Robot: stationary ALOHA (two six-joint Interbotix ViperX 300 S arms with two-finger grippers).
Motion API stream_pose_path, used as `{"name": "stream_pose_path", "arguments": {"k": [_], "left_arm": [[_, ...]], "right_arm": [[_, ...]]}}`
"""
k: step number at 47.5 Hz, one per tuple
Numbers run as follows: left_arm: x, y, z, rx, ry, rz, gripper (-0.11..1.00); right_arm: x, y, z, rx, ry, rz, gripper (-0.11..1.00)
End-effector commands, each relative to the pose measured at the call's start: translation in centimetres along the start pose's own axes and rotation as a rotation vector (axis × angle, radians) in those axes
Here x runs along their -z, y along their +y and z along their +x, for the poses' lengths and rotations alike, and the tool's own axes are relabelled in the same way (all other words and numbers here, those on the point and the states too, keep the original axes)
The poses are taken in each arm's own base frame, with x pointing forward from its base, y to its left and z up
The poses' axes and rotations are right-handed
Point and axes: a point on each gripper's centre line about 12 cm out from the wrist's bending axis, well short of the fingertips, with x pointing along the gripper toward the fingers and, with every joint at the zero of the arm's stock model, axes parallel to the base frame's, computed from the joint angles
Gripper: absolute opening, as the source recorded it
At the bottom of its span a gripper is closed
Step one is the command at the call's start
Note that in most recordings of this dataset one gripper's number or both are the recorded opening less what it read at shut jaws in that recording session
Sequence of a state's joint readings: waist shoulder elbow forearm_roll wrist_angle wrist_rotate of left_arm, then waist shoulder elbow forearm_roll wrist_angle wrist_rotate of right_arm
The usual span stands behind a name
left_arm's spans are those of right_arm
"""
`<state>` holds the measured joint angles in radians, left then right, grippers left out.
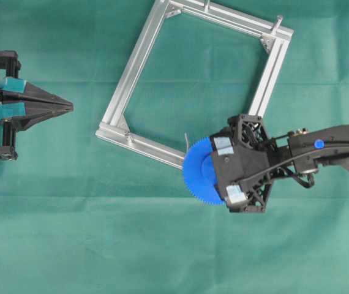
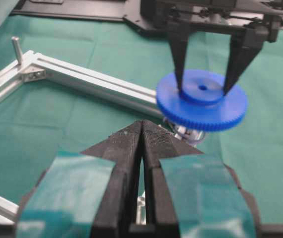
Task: Find the location of the shaft and insert the gear.
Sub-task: 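Adjust the gear position to align its hole with the shaft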
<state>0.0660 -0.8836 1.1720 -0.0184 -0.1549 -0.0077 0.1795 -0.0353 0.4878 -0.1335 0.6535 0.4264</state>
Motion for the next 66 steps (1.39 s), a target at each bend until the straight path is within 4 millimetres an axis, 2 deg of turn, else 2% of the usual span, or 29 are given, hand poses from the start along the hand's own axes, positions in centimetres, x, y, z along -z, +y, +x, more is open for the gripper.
{"name": "stream_pose_path", "arguments": {"k": [1,11,43,52,66], "left_arm": [[-0.7,0.1,0.1,-0.003,-0.018,-0.003,0.01],[-0.7,0.1,0.1,-0.005,-0.017,-0.005,0.01],[-0.7,0.1,0.1,-0.003,-0.017,-0.007,0.01],[-0.6,0.1,0.2,-0.003,-0.015,-0.007,0.01],[-0.7,0.1,0.2,-0.003,-0.017,-0.003,0.01]], "right_arm": [[-0.5,0.8,-0.7,-0.019,-0.029,-0.008,0.69],[-0.6,0.7,-0.7,-0.011,-0.036,-0.023,0.69],[-1.6,-3.1,-0.3,0.078,-0.074,-0.024,0.69],[-1.5,-2.8,-0.3,0.069,-0.072,-0.018,0.69],[-0.9,-0.9,-0.3,0.026,-0.062,-0.02,0.69]]}}
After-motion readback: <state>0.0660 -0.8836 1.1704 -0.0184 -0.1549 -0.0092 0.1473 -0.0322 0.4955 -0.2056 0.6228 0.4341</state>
